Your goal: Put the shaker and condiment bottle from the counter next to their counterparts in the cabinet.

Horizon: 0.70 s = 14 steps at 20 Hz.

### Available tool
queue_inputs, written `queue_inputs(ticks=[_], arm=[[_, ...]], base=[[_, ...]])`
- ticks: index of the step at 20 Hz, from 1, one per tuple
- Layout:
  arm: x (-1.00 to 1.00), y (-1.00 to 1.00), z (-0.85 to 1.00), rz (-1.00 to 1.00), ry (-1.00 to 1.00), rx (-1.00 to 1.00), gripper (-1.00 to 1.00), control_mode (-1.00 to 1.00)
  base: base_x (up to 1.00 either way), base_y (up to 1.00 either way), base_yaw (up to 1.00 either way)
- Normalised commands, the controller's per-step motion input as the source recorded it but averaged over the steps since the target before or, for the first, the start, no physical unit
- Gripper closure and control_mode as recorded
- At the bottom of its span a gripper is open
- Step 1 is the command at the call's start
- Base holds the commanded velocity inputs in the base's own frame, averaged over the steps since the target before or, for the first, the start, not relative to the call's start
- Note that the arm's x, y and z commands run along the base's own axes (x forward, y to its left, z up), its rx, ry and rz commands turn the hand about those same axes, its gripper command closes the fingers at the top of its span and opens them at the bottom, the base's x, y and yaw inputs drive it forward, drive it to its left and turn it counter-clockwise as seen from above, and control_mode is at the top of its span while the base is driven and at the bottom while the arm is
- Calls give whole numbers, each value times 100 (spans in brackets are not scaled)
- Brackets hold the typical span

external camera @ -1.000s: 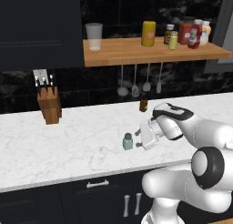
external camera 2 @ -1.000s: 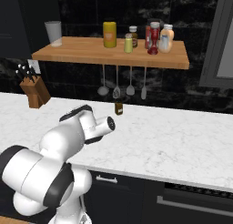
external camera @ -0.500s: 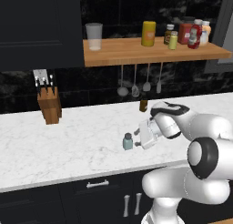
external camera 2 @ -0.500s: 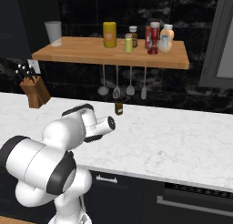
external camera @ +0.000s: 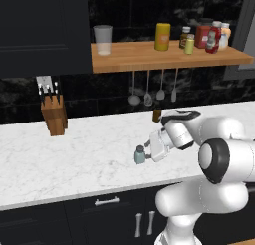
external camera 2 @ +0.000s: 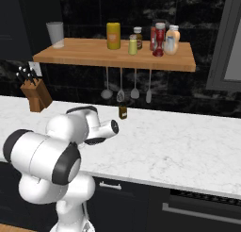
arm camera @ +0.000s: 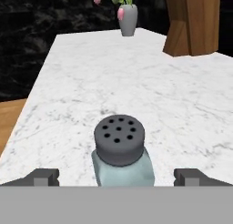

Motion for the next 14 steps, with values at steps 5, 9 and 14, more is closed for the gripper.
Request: queue_inputs(ticks=[5, 9, 14], arm=[[8, 1, -8, 0, 0, 0, -100, -100], [3, 6, -15, 0, 0, 0, -100, -100], [3, 11, -21, 0, 0, 0, -100, -100]], base=[[0, 0, 0], [0, 0, 0], [0, 0, 0]])
